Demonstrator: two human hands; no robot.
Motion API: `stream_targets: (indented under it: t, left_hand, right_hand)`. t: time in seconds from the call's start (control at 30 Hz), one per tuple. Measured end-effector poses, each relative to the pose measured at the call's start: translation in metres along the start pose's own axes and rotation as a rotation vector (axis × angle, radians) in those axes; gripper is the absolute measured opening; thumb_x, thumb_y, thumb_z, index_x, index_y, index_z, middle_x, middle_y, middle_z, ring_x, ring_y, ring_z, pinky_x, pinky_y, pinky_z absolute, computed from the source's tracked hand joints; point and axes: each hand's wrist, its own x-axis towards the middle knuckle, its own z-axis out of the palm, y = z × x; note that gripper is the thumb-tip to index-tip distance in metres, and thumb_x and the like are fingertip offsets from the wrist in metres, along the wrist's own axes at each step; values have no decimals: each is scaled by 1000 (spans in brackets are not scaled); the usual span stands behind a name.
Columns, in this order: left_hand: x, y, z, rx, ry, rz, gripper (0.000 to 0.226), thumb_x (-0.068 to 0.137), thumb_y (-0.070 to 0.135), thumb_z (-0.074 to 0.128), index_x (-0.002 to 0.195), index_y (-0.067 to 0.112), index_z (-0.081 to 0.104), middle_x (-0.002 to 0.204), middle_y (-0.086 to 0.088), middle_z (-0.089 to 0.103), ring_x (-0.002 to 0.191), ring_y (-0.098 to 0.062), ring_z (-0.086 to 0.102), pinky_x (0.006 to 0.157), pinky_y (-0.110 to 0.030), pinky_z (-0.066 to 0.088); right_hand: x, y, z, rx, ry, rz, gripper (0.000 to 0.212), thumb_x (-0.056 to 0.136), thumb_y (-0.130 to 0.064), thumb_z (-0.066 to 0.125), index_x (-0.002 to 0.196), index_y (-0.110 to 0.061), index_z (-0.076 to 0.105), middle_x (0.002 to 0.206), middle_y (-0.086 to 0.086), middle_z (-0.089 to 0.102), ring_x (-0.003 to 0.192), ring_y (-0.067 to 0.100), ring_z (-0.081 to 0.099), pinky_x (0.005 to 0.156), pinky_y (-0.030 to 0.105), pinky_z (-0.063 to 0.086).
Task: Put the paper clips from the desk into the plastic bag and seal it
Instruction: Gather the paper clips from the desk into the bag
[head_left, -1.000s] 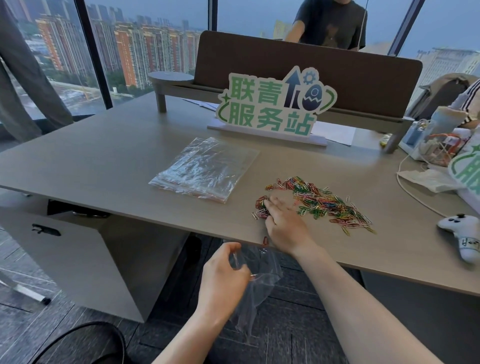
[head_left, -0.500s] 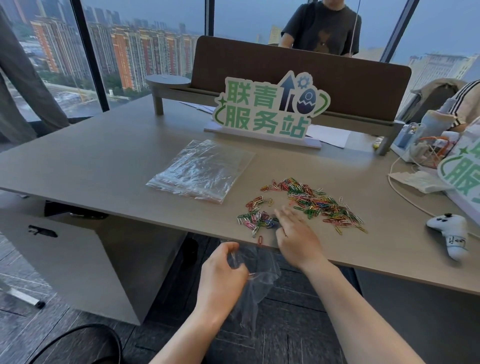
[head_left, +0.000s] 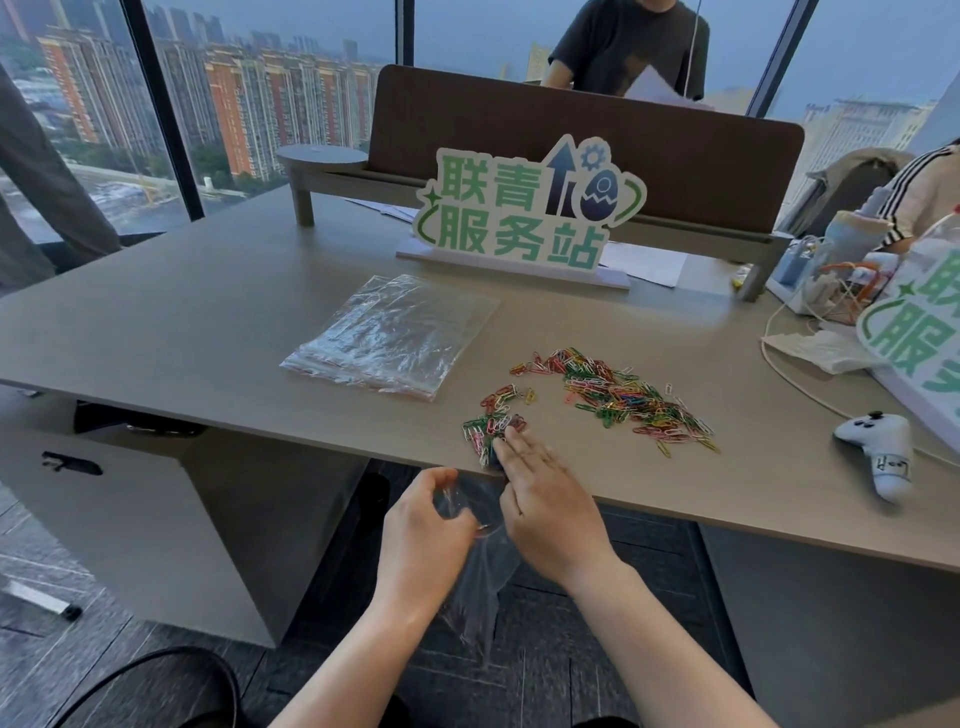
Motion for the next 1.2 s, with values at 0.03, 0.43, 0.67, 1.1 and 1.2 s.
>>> stream_targets:
  t: [0.03,0.43,0.67,1.1,1.2]
  left_hand:
    - [1,0,-1,-7,4,1,43,84,9,66,125,21,62,116,7,68,100,-23,71,91,-43,58]
    - [2,-2,-6,-77,4,4,40,84,6,66,119,24,65,103,17,66,98,-16,70,87,-39,60]
    - [0,-3,-8,-92,-15,-23,40,85,6,63,114,32,63,102,19,65,93,-17,74,67,-27,50]
    - [4,-6,-13,-48,6,-14,43,85,8,63,124,26,63,110,17,64,100,-17,71,88,-37,59]
    - [3,-5,-14,-39,15,-12,44,85,9,64,126,26,62,112,16,64,106,-14,68,94,-38,57]
  right_hand:
    - [-2,-3,1,-2,-2,-11,61,93,-29,18,152,-15,15,161,1,8,148,10,2,120,29,1]
    - [-14,-20,-5,281,103,-63,54,95,-11,32,148,-20,31,156,-8,26,143,-1,15,115,17,9]
    - [60,17,-23,174,-36,141,57,97,-22,30,152,-23,14,162,-2,5,148,14,0,117,32,1]
    - [70,4,-2,100,-125,-19,52,98,-28,28,150,-26,26,161,-2,14,148,17,4,119,32,4]
    - [61,-2,-1,105,-109,-58,52,98,-27,29,149,-26,28,160,-2,15,148,15,5,119,31,5]
